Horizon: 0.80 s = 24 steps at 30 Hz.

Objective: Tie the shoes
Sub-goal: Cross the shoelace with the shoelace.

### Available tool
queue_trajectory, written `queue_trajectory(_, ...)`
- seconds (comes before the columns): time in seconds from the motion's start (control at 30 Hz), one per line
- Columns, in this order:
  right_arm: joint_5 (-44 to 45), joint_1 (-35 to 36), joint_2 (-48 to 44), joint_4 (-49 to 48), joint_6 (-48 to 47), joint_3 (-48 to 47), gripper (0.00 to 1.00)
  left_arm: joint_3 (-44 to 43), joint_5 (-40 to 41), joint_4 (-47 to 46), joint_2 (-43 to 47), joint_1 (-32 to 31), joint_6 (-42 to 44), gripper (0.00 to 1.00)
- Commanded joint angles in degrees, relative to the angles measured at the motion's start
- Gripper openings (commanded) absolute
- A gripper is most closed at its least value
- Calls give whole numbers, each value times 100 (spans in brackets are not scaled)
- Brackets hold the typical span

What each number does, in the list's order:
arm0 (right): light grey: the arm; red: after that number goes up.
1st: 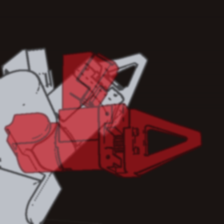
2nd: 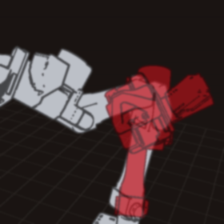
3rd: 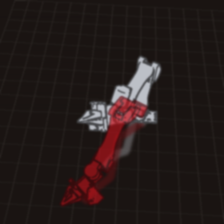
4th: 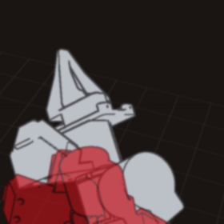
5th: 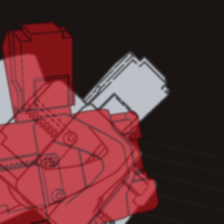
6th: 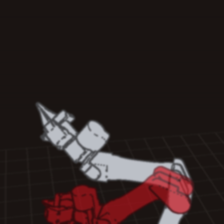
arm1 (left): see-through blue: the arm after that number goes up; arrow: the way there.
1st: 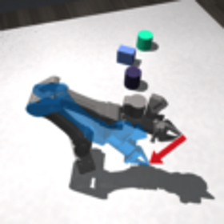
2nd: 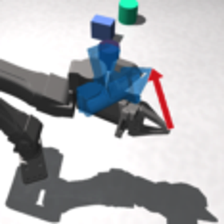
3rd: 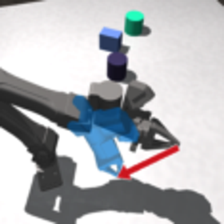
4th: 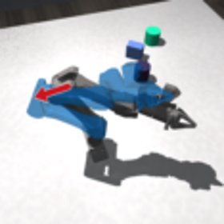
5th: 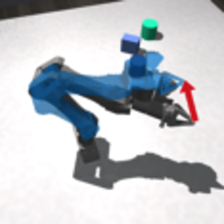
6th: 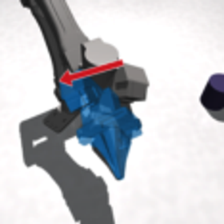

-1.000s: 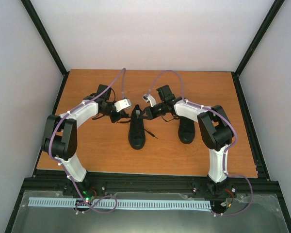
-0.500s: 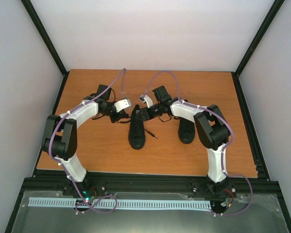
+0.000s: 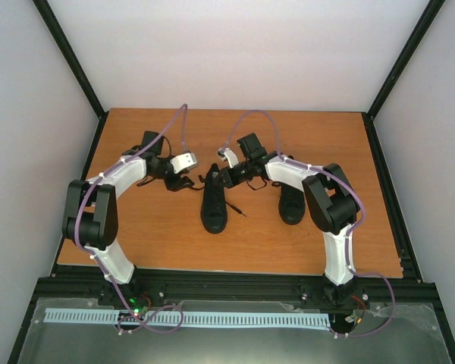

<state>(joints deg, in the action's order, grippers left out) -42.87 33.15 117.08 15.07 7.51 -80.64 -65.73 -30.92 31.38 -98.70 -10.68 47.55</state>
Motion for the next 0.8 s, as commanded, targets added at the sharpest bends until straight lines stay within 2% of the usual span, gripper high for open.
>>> queue_trajectory(0.0,-101,34,-105,142,-156,-129,3,78,-771,137,463,434,1098,64)
queue_trajectory(0.07,-155,34,-106,176,-162,-172,3,101,-841,184,648,403,1626,69)
queue_trajectory(0.13,-134,35,-133,212,-170,-183,3,22,-896,297,694,341,2051,70)
queue_trajectory(0.3,123,43,-284,178,-74,-22,17,-34,-624,419,508,-23,2843,71)
queue_trajectory(0.43,69,91,-199,172,-12,-40,27,-21,-594,116,402,-232,2962,70)
queue_trajectory(0.63,112,121,-25,189,40,-129,30,-193,-661,-5,168,-348,3023,70)
queue_trajectory(0.77,67,135,-17,225,17,-184,23,-241,-591,20,6,-443,3061,68)
